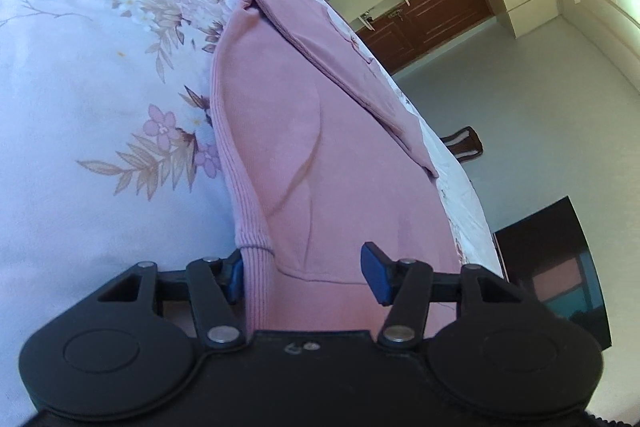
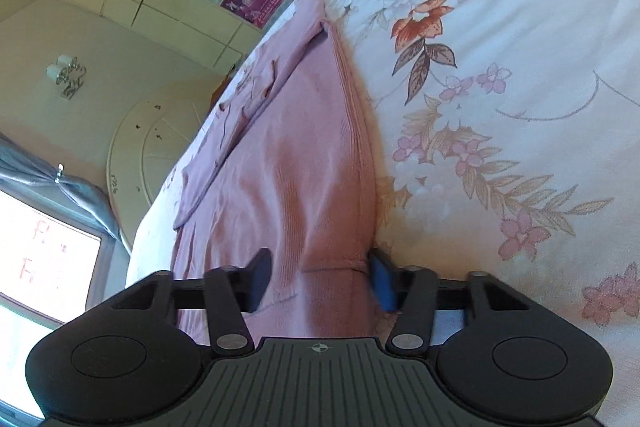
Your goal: Fold small clothes
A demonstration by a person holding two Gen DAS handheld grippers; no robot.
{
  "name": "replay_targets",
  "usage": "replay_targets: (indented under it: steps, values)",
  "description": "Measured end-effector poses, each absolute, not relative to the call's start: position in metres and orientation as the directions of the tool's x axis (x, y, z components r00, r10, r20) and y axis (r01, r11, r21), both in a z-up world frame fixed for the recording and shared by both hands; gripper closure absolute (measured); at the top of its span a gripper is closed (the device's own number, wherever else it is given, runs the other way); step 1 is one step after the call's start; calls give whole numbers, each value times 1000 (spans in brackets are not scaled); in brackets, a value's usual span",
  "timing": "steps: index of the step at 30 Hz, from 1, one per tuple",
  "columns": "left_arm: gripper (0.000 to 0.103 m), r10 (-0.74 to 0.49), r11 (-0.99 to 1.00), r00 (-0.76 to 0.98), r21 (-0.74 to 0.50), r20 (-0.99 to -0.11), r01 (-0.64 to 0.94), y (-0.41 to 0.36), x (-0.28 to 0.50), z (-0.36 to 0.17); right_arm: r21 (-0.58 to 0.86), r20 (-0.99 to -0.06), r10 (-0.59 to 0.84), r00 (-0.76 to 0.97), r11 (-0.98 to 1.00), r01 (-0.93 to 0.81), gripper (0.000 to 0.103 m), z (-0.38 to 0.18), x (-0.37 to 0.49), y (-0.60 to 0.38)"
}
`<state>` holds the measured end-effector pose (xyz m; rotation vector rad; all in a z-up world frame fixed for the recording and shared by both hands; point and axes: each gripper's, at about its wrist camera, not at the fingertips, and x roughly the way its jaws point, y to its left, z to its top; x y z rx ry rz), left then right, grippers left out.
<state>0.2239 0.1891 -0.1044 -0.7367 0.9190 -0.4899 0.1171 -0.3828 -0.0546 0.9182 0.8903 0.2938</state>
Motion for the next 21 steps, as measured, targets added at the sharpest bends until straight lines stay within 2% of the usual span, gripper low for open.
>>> replay_targets:
  steps: [2, 4, 8, 9, 10, 11, 12, 14, 16, 17, 19, 21]
  values:
    - [54, -680, 657, 505, -747, -531, 100, 187, 217, -108, 792, -540, 578, 612, 595, 137, 78, -60, 114, -384]
    - [55, -679, 653, 516, -751, -523, 97, 189, 215, -109, 809, -523, 586, 618, 570, 144, 78, -64, 111, -388]
    - [63, -655, 639, 555, -768, -513, 44, 193, 217, -113, 817, -512, 579, 635, 555, 153, 78, -67, 115, -391]
    - [84, -632, 664, 560, -747, -535, 36, 191, 218, -113, 817, -513, 576, 636, 555, 156, 78, -67, 116, -391]
    - [98, -594, 711, 556, -702, -582, 25, 187, 219, -111, 810, -521, 571, 635, 566, 155, 79, -66, 116, -390]
    - [99, -587, 722, 560, -691, -585, 35, 186, 218, -107, 776, -549, 546, 633, 614, 144, 90, -60, 117, -386]
    - [99, -589, 718, 581, -694, -562, 56, 186, 213, -101, 751, -563, 531, 634, 648, 124, 90, -54, 115, -382]
    - [99, -574, 727, 615, -683, -541, 78, 187, 206, -91, 745, -530, 526, 665, 664, 68, 90, -35, 106, -378]
    - [98, -524, 775, 603, -631, -601, 45, 187, 207, -97, 760, -489, 524, 697, 648, 46, 90, -25, 98, -381]
    - [97, -514, 786, 584, -617, -628, 28, 186, 209, -105, 747, -506, 511, 695, 663, 57, 90, -27, 99, -380]
    - [98, -524, 756, 595, -654, -609, -3, 190, 210, -108, 691, -601, 497, 626, 716, 96, 90, -45, 107, -373]
    - [98, -519, 757, 605, -654, -603, -2, 190, 207, -102, 689, -613, 496, 615, 716, 109, 90, -51, 108, -370]
